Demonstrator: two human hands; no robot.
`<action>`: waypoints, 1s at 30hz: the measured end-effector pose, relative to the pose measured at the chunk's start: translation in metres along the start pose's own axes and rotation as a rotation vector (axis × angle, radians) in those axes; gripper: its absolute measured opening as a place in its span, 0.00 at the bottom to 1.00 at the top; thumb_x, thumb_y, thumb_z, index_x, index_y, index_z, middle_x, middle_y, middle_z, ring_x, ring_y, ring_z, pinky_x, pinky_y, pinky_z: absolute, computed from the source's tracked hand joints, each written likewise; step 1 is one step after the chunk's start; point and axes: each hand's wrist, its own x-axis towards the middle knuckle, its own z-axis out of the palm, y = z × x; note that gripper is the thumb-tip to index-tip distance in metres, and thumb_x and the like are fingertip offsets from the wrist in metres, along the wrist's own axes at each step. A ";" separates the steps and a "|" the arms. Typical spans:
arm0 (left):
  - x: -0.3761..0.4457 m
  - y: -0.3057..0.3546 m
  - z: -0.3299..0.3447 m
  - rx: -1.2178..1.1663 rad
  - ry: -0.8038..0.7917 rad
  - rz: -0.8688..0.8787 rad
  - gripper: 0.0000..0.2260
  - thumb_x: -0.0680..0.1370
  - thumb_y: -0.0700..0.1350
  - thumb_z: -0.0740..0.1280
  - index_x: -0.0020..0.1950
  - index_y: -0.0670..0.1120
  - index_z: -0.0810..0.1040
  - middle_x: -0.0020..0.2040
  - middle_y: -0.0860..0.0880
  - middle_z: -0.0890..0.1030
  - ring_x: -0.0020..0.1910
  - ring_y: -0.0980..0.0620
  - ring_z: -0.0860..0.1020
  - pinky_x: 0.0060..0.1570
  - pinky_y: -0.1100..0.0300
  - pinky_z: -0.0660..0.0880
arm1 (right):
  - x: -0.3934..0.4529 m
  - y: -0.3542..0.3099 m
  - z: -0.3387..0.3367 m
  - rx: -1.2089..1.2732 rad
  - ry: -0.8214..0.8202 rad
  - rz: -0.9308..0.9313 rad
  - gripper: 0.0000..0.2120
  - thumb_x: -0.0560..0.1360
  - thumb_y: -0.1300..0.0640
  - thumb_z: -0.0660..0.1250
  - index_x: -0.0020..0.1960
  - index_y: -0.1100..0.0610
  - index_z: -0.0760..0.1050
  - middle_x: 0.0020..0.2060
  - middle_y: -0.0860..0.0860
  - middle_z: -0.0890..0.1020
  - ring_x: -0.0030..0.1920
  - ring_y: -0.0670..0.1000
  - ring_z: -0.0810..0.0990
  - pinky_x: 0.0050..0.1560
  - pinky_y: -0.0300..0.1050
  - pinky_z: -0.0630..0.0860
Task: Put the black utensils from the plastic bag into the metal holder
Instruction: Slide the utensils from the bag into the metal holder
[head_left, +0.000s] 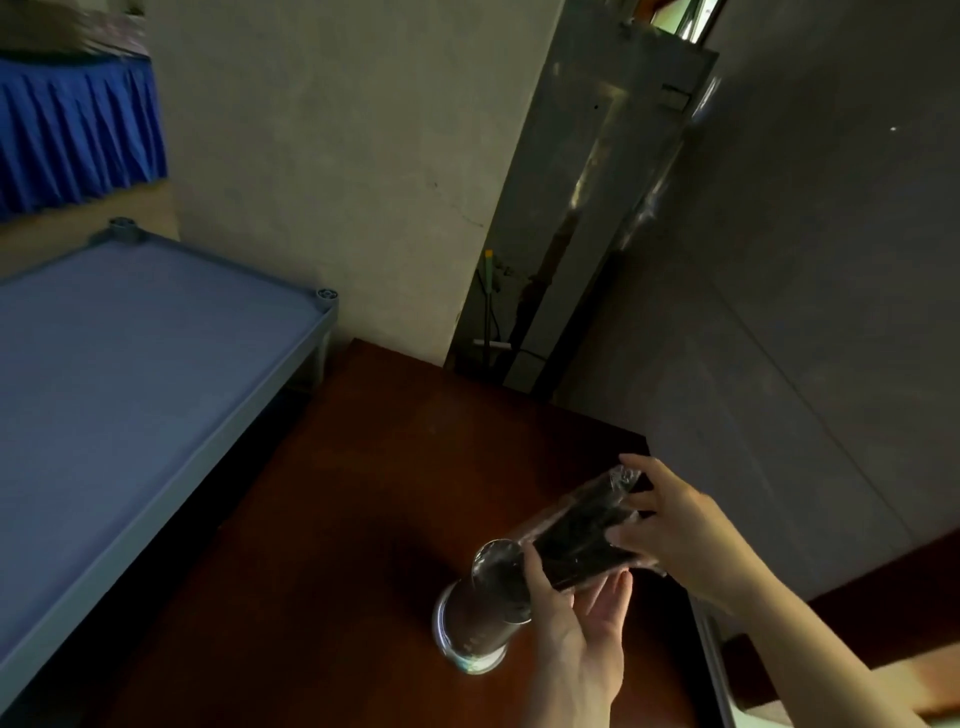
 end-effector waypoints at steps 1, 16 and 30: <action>0.004 -0.003 -0.006 -0.014 -0.108 -0.095 0.31 0.74 0.58 0.73 0.69 0.43 0.68 0.59 0.28 0.78 0.54 0.31 0.83 0.61 0.38 0.78 | 0.005 -0.002 0.001 -0.054 0.004 -0.005 0.39 0.73 0.57 0.77 0.76 0.42 0.60 0.63 0.52 0.81 0.54 0.51 0.83 0.36 0.36 0.82; 0.016 -0.004 -0.053 0.791 -0.125 0.167 0.33 0.76 0.69 0.60 0.35 0.39 0.79 0.24 0.44 0.78 0.20 0.49 0.75 0.22 0.63 0.68 | 0.025 -0.016 0.002 -0.188 0.087 -0.033 0.36 0.76 0.53 0.73 0.79 0.46 0.59 0.50 0.53 0.86 0.44 0.48 0.84 0.34 0.37 0.75; 0.060 0.040 -0.064 1.616 -0.274 1.319 0.02 0.77 0.43 0.74 0.45 0.49 0.85 0.46 0.64 0.71 0.43 0.64 0.76 0.45 0.65 0.80 | 0.038 -0.030 0.006 -0.223 0.000 -0.039 0.31 0.78 0.53 0.71 0.77 0.46 0.62 0.53 0.55 0.84 0.41 0.49 0.86 0.25 0.34 0.75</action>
